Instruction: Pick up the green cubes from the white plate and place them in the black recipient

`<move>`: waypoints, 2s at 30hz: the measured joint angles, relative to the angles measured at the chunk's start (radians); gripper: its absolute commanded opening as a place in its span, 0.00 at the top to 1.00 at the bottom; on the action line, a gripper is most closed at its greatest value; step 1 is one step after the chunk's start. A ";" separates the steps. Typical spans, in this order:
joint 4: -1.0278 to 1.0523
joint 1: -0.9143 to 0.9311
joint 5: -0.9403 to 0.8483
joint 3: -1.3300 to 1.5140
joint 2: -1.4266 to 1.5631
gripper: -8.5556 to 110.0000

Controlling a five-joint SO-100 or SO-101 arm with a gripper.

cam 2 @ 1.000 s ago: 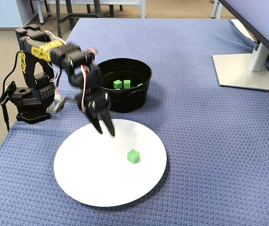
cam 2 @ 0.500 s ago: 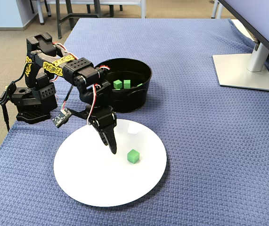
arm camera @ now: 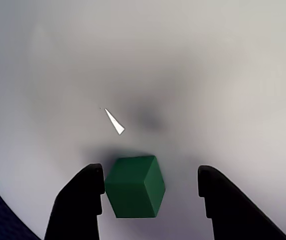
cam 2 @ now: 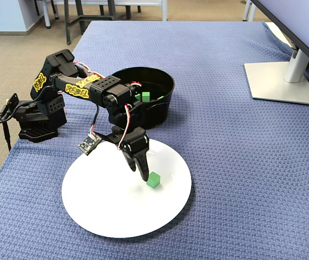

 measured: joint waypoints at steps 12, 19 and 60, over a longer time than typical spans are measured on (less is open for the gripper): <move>-0.078 0.000 0.011 -0.021 -0.037 0.78; -0.133 0.000 0.002 -0.021 -0.054 0.79; -0.193 -0.052 -0.195 0.071 -0.026 0.93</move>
